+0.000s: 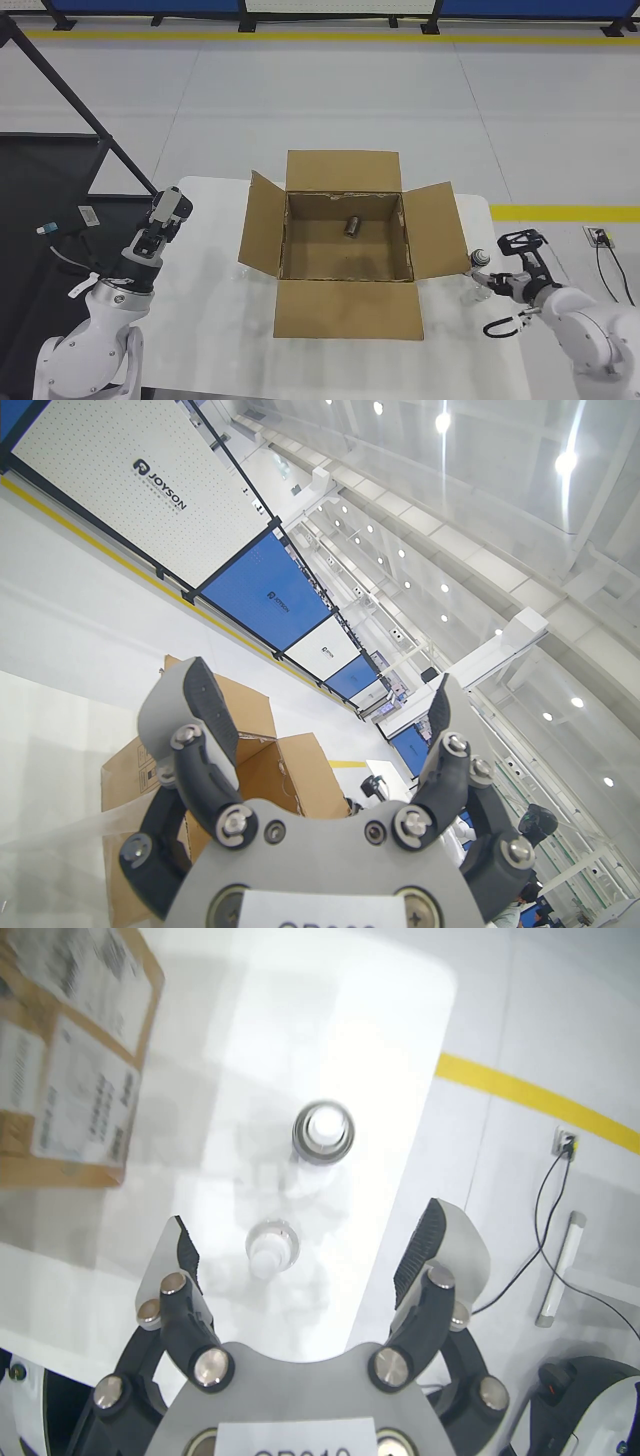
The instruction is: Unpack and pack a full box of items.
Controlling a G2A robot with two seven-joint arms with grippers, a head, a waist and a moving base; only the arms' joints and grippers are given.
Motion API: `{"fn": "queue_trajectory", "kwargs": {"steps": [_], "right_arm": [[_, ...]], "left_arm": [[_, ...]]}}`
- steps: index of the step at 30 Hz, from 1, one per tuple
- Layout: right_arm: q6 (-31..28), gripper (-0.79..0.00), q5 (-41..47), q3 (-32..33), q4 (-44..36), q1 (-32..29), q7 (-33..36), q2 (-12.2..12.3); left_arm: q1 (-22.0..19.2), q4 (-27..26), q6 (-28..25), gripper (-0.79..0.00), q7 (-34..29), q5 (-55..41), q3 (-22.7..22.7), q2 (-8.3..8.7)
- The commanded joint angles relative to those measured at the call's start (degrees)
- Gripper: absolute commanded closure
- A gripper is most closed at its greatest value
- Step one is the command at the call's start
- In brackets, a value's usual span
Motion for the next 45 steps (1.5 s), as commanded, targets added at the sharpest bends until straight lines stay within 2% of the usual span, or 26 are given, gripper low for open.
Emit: {"fn": "queue_trajectory", "kwargs": {"steps": [1, 3, 5, 9, 11, 14, 19, 22, 23, 27, 29, 31, 43, 45], "right_arm": [[4.3, -0.785, -0.8, 2.2, -9.5, -2.8, -1.6, -0.1], [5.4, -0.785, 0.4, 2.3, -16.6, -4.4, -4.2, -0.3], [6.7, -0.785, 0.1, 1.3, -20.3, -4.1, -6.1, -0.4], [4.0, -0.785, -0.4, -8.5, -19.7, 3.7, -5.5, -0.7], [3.3, -0.785, -2.1, -15.9, -15.8, 10.7, -3.3, -1.1], [3.4, -0.785, -1.3, -27.4, -5.7, 22.5, -0.6, -2.7], [6.1, -0.785, 2.9, -44.4, 13.7, 39.3, 0.5, -7.2], [8.8, -0.785, 6.7, -51.8, 24.5, 45.7, -1.1, -10.6], [9.3, -0.785, 10.3, -53.6, 27.6, 46.9, -2.4, -11.8], [14.3, -0.785, 13.4, -60.8, 39.9, 51.0, -4.9, -16.3], [17.1, -0.785, 17.4, -62.3, 44.4, 51.8, -7.1, -18.5], [19.6, -0.785, 17.0, -64.1, 47.7, 53.1, -7.6, -20.0], [19.9, -0.785, 16.6, -63.9, 47.6, 52.6, -8.3, -20.2], [21.7, -0.785, 20.6, -63.0, 49.3, 52.6, -7.3, -21.1]], "left_arm": [[0.0, 0.0, 0.0, -0.785, 0.0, 0.0, 0.0, 0.00], [0.0, 0.0, 0.0, -0.785, 0.0, 0.0, 0.0, 0.00], [0.0, 0.0, 0.0, -0.785, 0.0, 0.0, 0.0, 0.00], [0.0, 0.0, 0.0, -0.785, 0.0, 0.0, 0.0, 0.00], [0.0, 0.0, 0.0, -0.785, 0.0, 0.0, 0.0, 0.00], [0.0, 0.0, 0.0, -0.785, 0.0, 0.0, 0.0, 0.00], [0.0, 0.0, 0.0, -0.785, 0.0, 0.0, 0.0, 0.00], [0.0, 0.0, 0.0, -0.785, 0.0, 0.0, 0.0, 0.00], [0.0, 0.0, 0.0, -0.785, 0.0, 0.0, 0.0, 0.00], [0.0, 0.0, 0.0, -0.785, 0.0, 0.0, 0.0, 0.00], [0.0, 0.0, 0.0, -0.785, 0.0, 0.0, 0.0, 0.00], [0.0, 0.0, 0.0, -0.785, 0.0, 0.0, 0.0, 0.00], [0.0, 0.0, 0.0, -0.785, 0.0, 0.0, 0.0, 0.00], [0.0, 0.0, 0.0, -0.785, 0.0, 0.0, 0.0, 0.00]]}}
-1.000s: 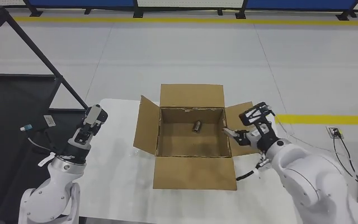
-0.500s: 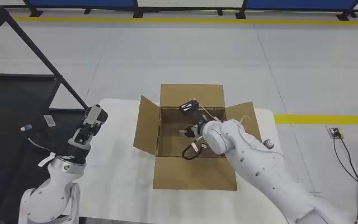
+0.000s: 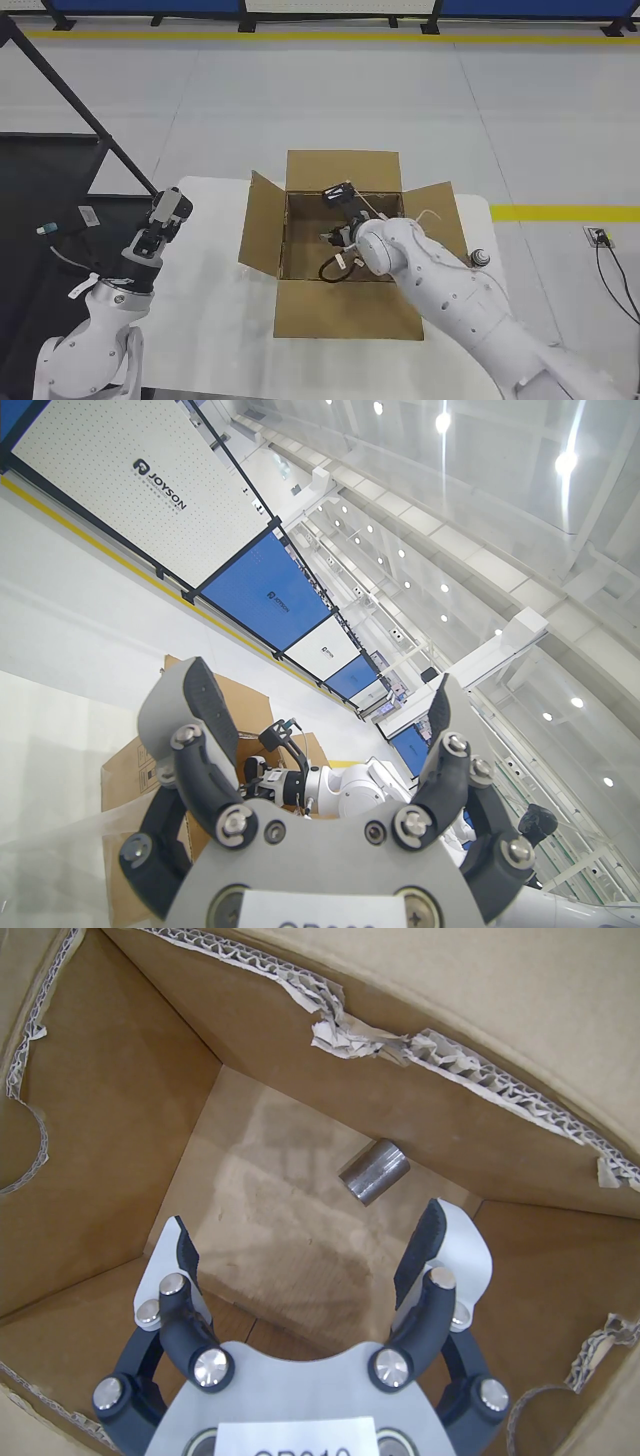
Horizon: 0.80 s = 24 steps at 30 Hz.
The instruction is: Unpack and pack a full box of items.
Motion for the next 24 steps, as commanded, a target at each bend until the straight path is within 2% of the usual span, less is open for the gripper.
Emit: {"fn": "queue_trajectory", "kwargs": {"steps": [1, 6, 8, 10, 18, 22, 24], "right_arm": [[1.7, -0.785, 5.0, 0.9, 2.9, 0.4, 1.1, -1.1], [6.9, -0.785, 11.2, -0.2, 12.5, 2.7, 0.5, -4.9], [6.9, -0.785, 13.3, -0.9, 15.8, 3.5, -0.7, -6.6], [8.8, -0.785, 14.8, -1.1, 19.5, 4.2, -4.4, -8.2], [10.1, -0.785, 17.8, -2.1, 29.3, 5.2, -15.2, -13.6], [10.7, -0.705, 18.0, -2.3, 32.8, 5.4, -19.3, -15.7], [11.2, -0.690, 17.5, -2.5, 34.3, 5.4, -21.7, -16.6]], "left_arm": [[0.0, 0.0, 0.0, -0.785, 0.0, 0.0, 0.0, 0.00], [0.0, 0.0, 0.0, -0.785, 0.0, 0.0, 0.0, 0.00], [0.0, 0.0, 0.0, -0.785, 0.0, 0.0, 0.0, 0.00], [0.0, 0.0, 0.0, -0.785, 0.0, 0.0, 0.0, 0.00], [0.0, 0.0, 0.0, -0.785, 0.0, 0.0, 0.0, 0.00], [0.0, 0.0, 0.0, -0.785, 0.0, 0.0, 0.0, 0.00], [0.0, 0.0, 0.0, -0.785, 0.0, 0.0, 0.0, 0.00]]}}
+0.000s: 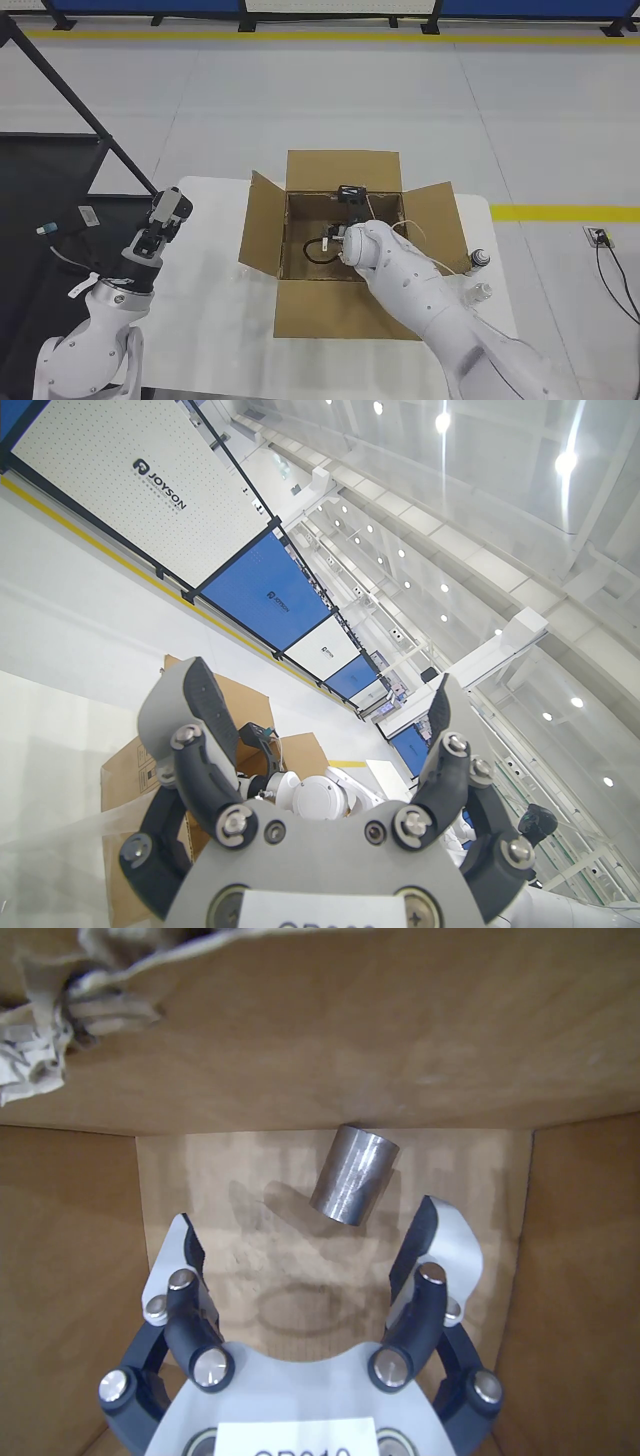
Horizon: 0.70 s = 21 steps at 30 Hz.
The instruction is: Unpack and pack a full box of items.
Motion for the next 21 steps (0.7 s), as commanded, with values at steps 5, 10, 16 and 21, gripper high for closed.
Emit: {"fn": "queue_trajectory", "kwargs": {"steps": [5, 10, 16, 21], "right_arm": [[2.4, -0.557, -1.8, -0.9, 4.1, 0.0, -3.9, -2.6], [3.4, -0.471, -2.7, -1.1, 6.8, 0.1, -5.7, -4.2], [4.5, -0.388, -4.0, -1.2, 9.3, 0.2, -7.2, -5.8], [4.8, -0.388, -5.1, -1.1, 11.1, 0.5, -7.9, -6.8]], "left_arm": [[0.0, 0.0, 0.0, -0.785, 0.0, 0.0, 0.0, 0.00], [0.0, 0.0, 0.0, -0.785, 0.0, 0.0, 0.0, 0.00], [0.0, 0.0, 0.0, -0.785, 0.0, 0.0, 0.0, 0.00], [0.0, 0.0, 0.0, -0.785, 0.0, 0.0, 0.0, 0.00]]}}
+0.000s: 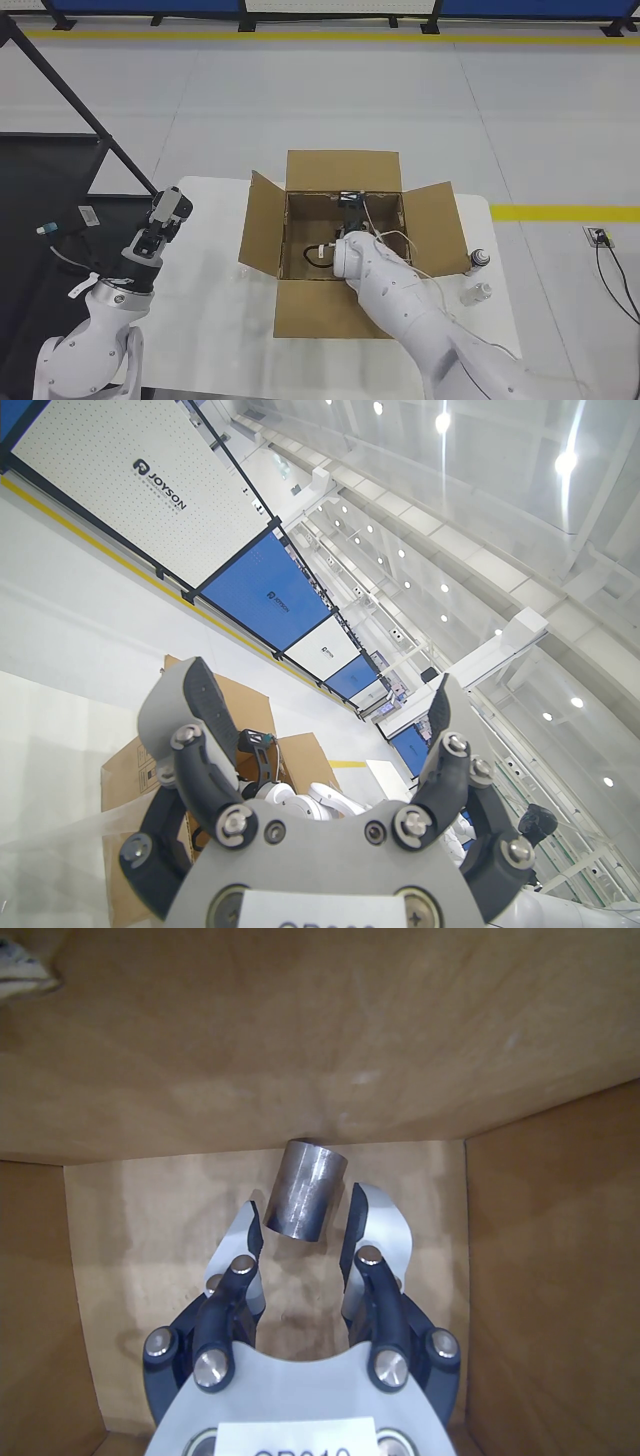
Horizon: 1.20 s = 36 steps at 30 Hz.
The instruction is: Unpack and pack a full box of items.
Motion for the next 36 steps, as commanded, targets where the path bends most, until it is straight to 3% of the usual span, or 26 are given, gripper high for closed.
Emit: {"fn": "queue_trajectory", "kwargs": {"steps": [1, 14, 15, 19, 21, 36], "right_arm": [[-0.3, -0.388, -0.3, 0.1, 0.7, 0.2, 0.4, -0.4], [-3.1, -0.360, -1.8, 0.8, 4.5, 1.4, 3.7, -1.8], [-3.3, -0.339, -1.8, 0.9, 4.7, 1.4, 3.8, -1.8], [-3.9, -0.058, -1.8, 1.4, 5.3, 1.8, 4.0, -1.8], [-4.3, 0.000, -1.9, 1.7, 5.4, 1.9, 4.2, -1.8], [-13.5, 0.000, -3.1, 3.0, 5.3, 2.0, 8.2, -0.7]], "left_arm": [[0.0, 0.0, 0.0, -0.785, 0.0, 0.0, 0.0, 0.00], [0.0, 0.0, 0.0, -0.785, 0.0, 0.0, 0.0, 0.00], [0.0, 0.0, 0.0, -0.785, 0.0, 0.0, 0.0, 0.00], [0.0, 0.0, 0.0, -0.785, 0.0, 0.0, 0.0, 0.00], [0.0, 0.0, 0.0, -0.785, 0.0, 0.0, 0.0, 0.00], [0.0, 0.0, 0.0, -0.785, 0.0, 0.0, 0.0, 0.00]]}}
